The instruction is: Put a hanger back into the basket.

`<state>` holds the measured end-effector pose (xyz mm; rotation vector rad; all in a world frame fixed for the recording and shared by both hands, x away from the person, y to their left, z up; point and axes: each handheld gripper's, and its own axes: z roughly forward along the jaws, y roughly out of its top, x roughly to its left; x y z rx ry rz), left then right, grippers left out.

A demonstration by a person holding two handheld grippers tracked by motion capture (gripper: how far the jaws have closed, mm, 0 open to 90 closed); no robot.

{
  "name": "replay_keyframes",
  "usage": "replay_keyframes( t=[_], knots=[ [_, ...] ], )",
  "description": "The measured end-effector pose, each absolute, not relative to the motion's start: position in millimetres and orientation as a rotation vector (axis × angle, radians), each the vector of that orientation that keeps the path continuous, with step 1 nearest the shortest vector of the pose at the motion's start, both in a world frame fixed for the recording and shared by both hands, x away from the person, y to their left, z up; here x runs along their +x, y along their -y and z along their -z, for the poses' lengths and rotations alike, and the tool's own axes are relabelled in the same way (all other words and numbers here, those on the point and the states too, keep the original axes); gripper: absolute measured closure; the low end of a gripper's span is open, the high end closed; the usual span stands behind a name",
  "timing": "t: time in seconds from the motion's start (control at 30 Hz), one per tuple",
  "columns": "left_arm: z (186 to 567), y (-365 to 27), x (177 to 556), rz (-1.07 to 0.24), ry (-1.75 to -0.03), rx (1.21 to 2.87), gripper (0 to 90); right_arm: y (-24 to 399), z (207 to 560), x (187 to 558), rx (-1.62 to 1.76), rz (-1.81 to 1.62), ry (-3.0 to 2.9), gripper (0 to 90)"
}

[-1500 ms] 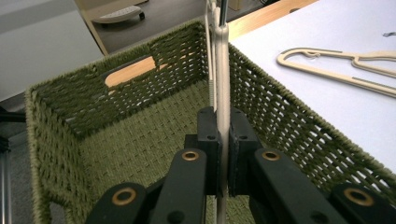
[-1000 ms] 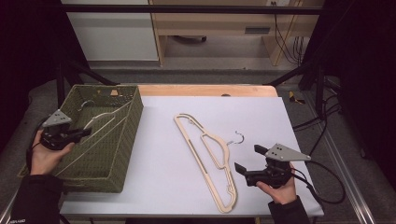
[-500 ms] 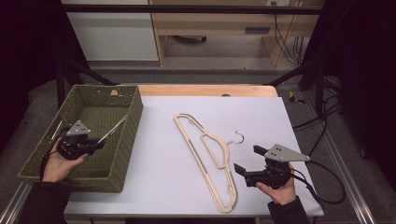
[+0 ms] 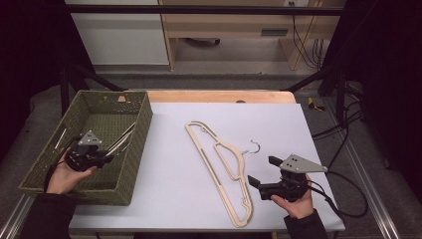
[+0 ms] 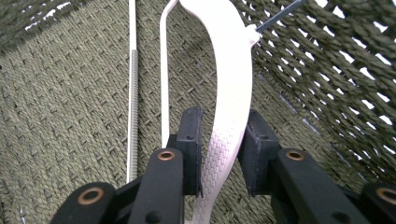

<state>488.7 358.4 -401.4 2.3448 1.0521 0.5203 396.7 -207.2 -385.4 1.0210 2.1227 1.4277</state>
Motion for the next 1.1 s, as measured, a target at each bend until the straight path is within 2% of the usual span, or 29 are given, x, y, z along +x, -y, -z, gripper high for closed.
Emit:
replay_keyframes(
  t=[0.2,0.37,0.47,0.67,0.83,1.1],
  knots=[
    [397.4,-359.4,486.4,-0.549,-1.039,2.305,63.0,206.9,384.8,396.4,1.028,-1.434,-2.113,6.4],
    [381.8,-364.0,479.6,-0.601,-1.023,2.210,44.5,208.7,383.4,396.0,1.029,-1.445,-2.098,6.6],
    [369.2,-368.1,473.2,-0.624,-1.026,2.106,30.3,209.6,382.5,395.9,1.044,-1.469,-2.080,6.7],
    [342.4,-368.4,456.1,-0.648,-0.993,1.935,13.8,208.4,383.7,398.3,1.069,-1.469,-2.080,7.2],
    [324.6,-352.3,439.3,-0.660,-0.932,1.855,8.0,204.2,387.9,401.8,1.109,-1.443,-2.123,10.4],
    [319.5,-305.8,411.0,-0.611,-0.830,1.766,5.9,200.6,396.8,405.5,1.128,-1.336,-2.180,15.3]
  ],
)
